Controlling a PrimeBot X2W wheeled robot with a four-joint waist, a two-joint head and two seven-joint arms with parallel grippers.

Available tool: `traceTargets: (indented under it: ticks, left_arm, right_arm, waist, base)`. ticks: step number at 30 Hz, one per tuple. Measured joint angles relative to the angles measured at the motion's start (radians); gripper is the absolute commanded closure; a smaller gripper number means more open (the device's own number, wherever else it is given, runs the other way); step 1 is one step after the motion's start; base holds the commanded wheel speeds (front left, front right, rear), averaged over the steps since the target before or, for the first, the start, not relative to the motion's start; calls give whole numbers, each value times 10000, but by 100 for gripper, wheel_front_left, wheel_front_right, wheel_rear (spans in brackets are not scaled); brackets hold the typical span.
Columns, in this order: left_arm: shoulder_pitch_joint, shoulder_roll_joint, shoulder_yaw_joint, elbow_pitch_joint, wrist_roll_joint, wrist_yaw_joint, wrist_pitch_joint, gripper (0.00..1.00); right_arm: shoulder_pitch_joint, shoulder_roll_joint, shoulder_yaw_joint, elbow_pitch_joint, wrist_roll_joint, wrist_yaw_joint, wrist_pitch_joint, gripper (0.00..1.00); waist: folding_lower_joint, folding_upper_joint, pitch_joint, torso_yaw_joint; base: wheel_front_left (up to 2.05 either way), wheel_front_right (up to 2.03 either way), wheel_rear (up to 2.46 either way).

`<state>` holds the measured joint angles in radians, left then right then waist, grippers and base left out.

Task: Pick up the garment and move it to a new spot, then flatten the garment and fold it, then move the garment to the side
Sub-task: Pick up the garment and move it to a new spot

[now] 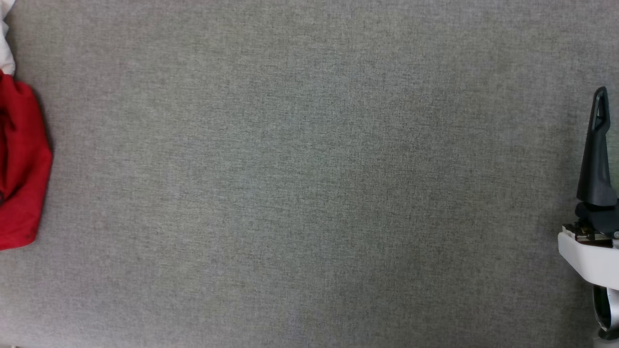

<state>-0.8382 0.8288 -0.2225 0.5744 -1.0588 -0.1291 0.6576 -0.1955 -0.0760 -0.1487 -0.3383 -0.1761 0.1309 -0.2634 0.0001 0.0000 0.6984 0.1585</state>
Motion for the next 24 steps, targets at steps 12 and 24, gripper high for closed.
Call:
traceTargets:
  ticks: [12, 24]
  left_arm:
    - [-246, 113, -1097, 389, -6, 2, -489, 100]
    - [-1206, 1118, -2380, -1672, 558, 2, -1327, 100]
  right_arm:
    - [7, 75, 412, 295, 13, 0, 0, 0]
    - [99, 222, 736, 894, 376, 0, 2, 0]
  waist:
    - [0, 0, -372, -99]
    - [-1, 0, -2136, -62]
  base:
    - [0, 0, 0]
    - [0, 0, 0]
